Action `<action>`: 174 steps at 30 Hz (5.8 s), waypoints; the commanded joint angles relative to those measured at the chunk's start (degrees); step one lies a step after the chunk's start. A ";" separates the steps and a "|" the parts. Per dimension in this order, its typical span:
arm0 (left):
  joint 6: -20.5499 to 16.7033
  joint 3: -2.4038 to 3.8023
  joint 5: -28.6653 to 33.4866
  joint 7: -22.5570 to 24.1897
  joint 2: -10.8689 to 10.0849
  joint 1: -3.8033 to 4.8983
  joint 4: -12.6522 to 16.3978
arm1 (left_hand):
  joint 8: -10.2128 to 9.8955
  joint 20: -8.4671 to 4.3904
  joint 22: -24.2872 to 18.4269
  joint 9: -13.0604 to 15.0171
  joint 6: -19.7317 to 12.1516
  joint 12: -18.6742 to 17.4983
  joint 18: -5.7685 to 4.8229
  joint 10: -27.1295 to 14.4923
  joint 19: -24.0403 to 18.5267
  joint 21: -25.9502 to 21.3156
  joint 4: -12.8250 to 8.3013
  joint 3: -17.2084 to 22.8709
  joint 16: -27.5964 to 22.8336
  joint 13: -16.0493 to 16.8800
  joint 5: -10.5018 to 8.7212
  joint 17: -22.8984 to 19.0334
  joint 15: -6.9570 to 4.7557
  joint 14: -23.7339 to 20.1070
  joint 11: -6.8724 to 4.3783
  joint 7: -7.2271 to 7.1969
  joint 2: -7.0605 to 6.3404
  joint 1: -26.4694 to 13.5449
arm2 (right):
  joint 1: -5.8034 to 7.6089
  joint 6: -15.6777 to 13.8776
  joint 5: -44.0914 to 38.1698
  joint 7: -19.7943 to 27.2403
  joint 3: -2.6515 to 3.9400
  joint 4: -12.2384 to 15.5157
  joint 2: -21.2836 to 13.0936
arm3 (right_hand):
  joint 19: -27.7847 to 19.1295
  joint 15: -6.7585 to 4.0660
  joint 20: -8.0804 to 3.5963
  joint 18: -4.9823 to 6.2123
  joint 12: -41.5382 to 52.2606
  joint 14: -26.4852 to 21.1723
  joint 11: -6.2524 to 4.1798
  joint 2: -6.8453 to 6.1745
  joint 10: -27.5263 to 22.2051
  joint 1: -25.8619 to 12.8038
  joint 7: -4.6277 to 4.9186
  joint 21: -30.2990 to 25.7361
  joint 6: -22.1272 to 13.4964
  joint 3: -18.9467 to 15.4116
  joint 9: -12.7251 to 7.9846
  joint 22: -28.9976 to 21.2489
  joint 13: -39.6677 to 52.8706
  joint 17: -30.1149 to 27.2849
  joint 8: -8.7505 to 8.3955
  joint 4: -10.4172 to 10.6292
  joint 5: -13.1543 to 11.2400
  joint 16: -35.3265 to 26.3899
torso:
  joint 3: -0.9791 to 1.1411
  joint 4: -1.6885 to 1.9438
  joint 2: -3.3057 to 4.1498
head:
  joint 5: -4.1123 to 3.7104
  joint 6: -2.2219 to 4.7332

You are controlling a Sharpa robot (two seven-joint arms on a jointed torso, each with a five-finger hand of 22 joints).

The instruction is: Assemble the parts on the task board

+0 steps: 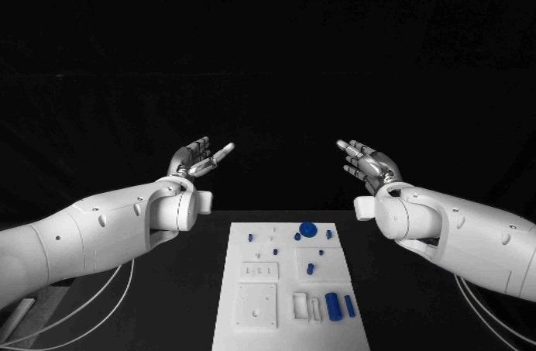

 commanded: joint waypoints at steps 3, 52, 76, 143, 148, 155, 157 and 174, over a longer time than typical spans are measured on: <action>6.97 -0.98 -1.30 -4.38 1.15 1.76 -3.19 | 0.32 0.39 0.12 0.09 0.90 0.36 1.15 0.84 1.10 0.29 0.65 -0.04 0.40 0.12 0.31 0.09 0.18 0.88 0.14 0.13 -0.37 2.17 | 0.92 15.43 -6.33 -9.02 0.95 -4.05 0.81 | 0.94 0.45 0.73 0.78 0.46 1.69 0.45 0.18 1.77 3.93 3.63 0.37 1.65 -0.32 0.14 0.16 0.18 0.19 0.49 -0.91 0.60 0.47 | 0.00 -0.01 0.01 | 0.00 0.01; 21.88 -1.24 -11.40 -5.33 -10.24 1.84 17.33 | 2.02 -12.04 3.48 1.83 37.17 1.88 -3.56 47.92 29.04 14.31 -18.07 0.21 2.78 1.68 4.77 3.53 -3.21 51.48 0.50 2.71 17.39 4.55 | -4.78 5.02 -95.79 -26.09 1.61 -8.71 6.48 | 71.38 -12.70 -18.13 0.38 2.29 70.23 -7.28 -15.87 52.89 11.48 -1.44 29.60 49.76 25.28 2.34 20.62 2.12 30.31 2.48 -5.71 -7.13 46.06 | 0.50 2.71 10.85 | -0.95 -1.64; 21.82 -1.22 -11.64 -6.06 -10.66 1.87 18.71 | 1.98 -12.00 3.35 1.80 36.45 1.90 -3.63 47.59 28.74 14.71 -18.46 -0.39 2.77 1.70 4.12 3.69 -3.15 51.43 0.64 2.83 17.46 4.20 | -5.50 2.27 -103.39 -31.67 1.57 -10.47 9.91 | 70.97 -12.82 -18.31 0.43 2.29 69.66 -7.64 -18.08 54.81 12.72 -1.44 29.48 50.60 32.25 2.32 27.08 2.14 29.15 2.48 -5.87 -9.96 49.07 | 0.50 3.96 13.18 | -1.95 -1.99; 22.76 -1.20 -11.89 -7.39 -10.71 1.90 16.98 | 1.98 -11.88 2.84 1.80 35.97 1.89 -3.58 47.30 28.49 15.05 -18.81 -1.29 2.75 1.70 3.67 3.82 -3.05 51.20 0.75 2.90 17.71 4.24 | -4.65 0.79 -106.25 -34.62 1.16 -9.40 12.62 | 68.68 -15.14 -20.64 -1.42 2.41 69.44 -10.68 -12.37 65.80 15.36 -3.34 42.17 58.51 33.17 3.02 56.62 2.65 29.55 2.54 -10.96 -11.06 49.57 | 0.07 5.28 16.23 | -2.67 0.05; 22.83 -1.19 -11.89 -7.43 -10.57 1.91 16.85 | 1.97 -11.88 2.66 1.79 35.96 1.89 -3.58 47.33 28.44 15.18 -18.87 -1.42 2.75 1.70 3.61 3.83 -3.05 51.18 0.74 2.90 17.85 4.38 | -4.27 -0.25 -106.27 -35.07 1.26 -10.26 14.25 | 69.07 -15.18 -20.69 -1.40 2.41 69.44 -10.66 -12.39 65.75 15.32 -3.29 40.92 58.44 33.16 2.98 57.80 2.63 29.49 2.54 -10.95 -11.03 49.37 | 0.06 5.31 16.34 | -2.67 0.20; 22.99 -1.16 -11.89 -7.47 -10.18 1.91 16.63 | 1.97 -11.88 2.66 1.79 35.96 1.89 -3.58 47.33 28.44 15.18 -18.87 -1.42 2.75 1.70 3.61 3.83 -3.05 51.18 0.74 2.90 17.85 4.38 | -3.92 -1.28 -106.28 -35.13 1.55 -12.22 16.78 | 69.48 -15.11 -20.63 -1.41 2.40 69.46 -10.56 -12.59 65.53 15.33 -3.23 39.66 58.18 33.27 2.91 59.20 2.59 29.53 2.52 -11.09 -10.79 49.35 | 0.06 5.31 16.41 | -2.72 0.31; 23.06 -1.14 -11.89 -7.48 -10.00 1.91 16.55 | 1.97 -11.88 2.66 1.79 35.96 1.89 -3.58 47.33 28.44 15.18 -18.87 -1.42 2.75 1.70 3.61 3.83 -3.05 51.18 0.74 2.90 17.85 4.38 | -3.87 -1.33 -106.28 -35.05 1.59 -13.02 17.52 | 69.56 -15.08 -20.60 -1.38 2.40 69.45 -10.54 -12.59 65.46 15.35 -3.21 39.24 58.14 33.24 2.90 59.62 2.58 29.54 2.53 -11.06 -10.74 49.36 | 0.06 5.28 16.45 | -2.68 0.38; 23.23 -1.06 -11.94 -7.60 -9.57 2.00 16.35 | 1.97 -11.86 2.49 1.79 35.79 1.89 -3.57 47.28 28.38 15.32 -18.94 -1.49 2.75 1.70 3.61 3.83 -3.04 51.14 0.75 2.91 17.97 4.42 | -3.39 -2.72 -106.72 -36.19 1.65 -16.70 20.31 | 70.31 -14.88 -20.41 -1.40 2.39 69.47 -10.34 -13.15 64.99 15.40 -3.06 36.18 57.67 33.68 2.83 63.23 2.51 29.37 2.53 -11.00 -10.28 49.07 | 0.06 5.45 16.98 | -2.65 1.18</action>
